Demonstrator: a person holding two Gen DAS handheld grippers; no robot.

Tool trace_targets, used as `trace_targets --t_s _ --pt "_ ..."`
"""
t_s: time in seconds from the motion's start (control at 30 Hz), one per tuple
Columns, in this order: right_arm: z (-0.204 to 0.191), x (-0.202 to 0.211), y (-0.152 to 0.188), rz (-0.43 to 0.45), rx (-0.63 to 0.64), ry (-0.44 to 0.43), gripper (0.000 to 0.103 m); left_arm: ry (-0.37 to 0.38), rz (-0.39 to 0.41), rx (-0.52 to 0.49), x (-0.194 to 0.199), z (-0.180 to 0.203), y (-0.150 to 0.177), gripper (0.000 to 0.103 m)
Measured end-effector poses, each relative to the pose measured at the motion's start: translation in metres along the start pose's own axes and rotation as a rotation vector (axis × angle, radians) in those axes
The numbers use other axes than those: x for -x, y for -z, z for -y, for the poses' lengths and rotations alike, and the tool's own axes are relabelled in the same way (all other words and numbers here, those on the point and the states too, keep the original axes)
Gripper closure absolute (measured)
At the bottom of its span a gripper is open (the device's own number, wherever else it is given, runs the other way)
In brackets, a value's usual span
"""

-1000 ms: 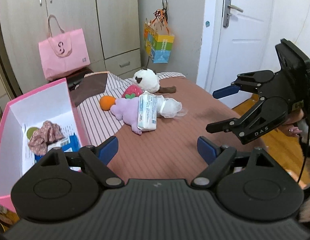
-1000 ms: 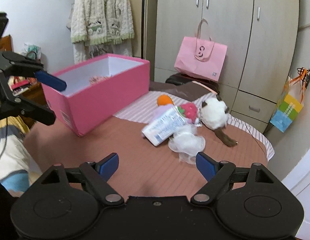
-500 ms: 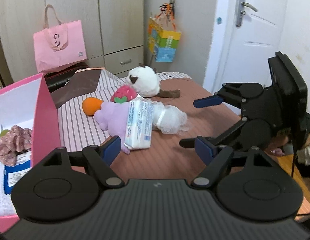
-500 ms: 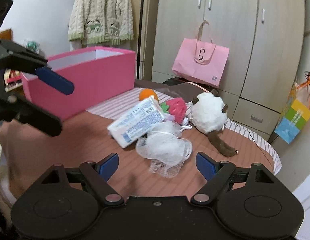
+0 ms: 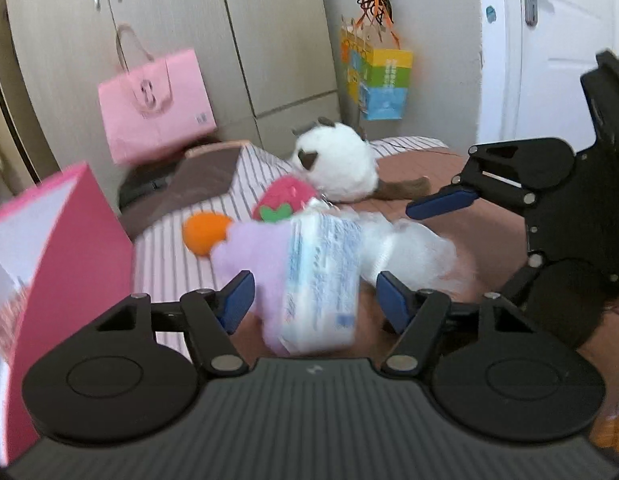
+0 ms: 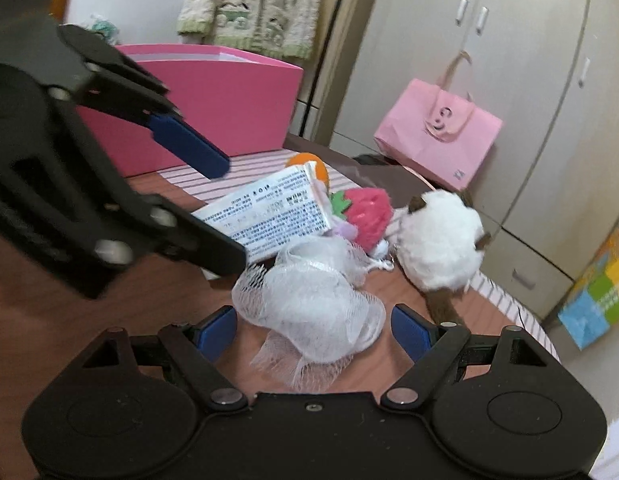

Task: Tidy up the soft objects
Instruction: 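Grasp the white soap box with the left gripper while the right gripper grasps the white mesh puff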

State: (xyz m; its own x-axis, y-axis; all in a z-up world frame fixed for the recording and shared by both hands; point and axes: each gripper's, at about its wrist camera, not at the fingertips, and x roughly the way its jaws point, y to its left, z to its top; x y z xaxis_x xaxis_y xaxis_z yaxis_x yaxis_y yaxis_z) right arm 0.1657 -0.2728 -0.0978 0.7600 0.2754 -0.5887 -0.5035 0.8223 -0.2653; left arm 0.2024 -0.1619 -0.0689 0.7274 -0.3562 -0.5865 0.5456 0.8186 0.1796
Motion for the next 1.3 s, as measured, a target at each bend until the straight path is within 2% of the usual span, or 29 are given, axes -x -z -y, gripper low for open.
trace_targets --t_s 0.2,0.27,0.43,0.57,0.83,1.0,1.13,1.3 --pt "0.005 -0.009 -0.002 0.026 -0.015 -0.014 0.017 0.014 -0.031 0.006 -0.012 0.004 0.001 0.047" --pt "0.007 -0.011 -0.002 0.025 -0.031 -0.021 0.034 0.015 -0.036 0.027 -0.015 0.005 0.003 0.049" --pt "0.005 -0.01 -0.002 0.038 -0.039 -0.01 0.051 -0.006 -0.007 0.049 -0.016 0.003 0.007 0.061" --pt "0.008 -0.006 0.001 0.038 -0.092 -0.005 0.06 0.034 0.008 0.102 -0.017 -0.009 0.011 0.063" --pt "-0.001 0.011 0.009 0.034 -0.174 0.019 0.062 0.066 0.033 0.183 -0.01 -0.009 0.02 0.065" --pt "0.001 0.02 0.01 0.01 -0.296 0.045 0.062 0.095 0.057 0.254 -0.001 -0.012 0.028 0.065" --pt "-0.002 0.028 0.014 0.025 -0.363 0.043 0.062 0.135 0.075 0.339 0.006 -0.017 0.035 0.065" --pt "-0.015 0.04 0.014 0.054 -0.386 0.057 0.062 0.161 0.084 0.422 0.015 -0.024 0.046 0.065"
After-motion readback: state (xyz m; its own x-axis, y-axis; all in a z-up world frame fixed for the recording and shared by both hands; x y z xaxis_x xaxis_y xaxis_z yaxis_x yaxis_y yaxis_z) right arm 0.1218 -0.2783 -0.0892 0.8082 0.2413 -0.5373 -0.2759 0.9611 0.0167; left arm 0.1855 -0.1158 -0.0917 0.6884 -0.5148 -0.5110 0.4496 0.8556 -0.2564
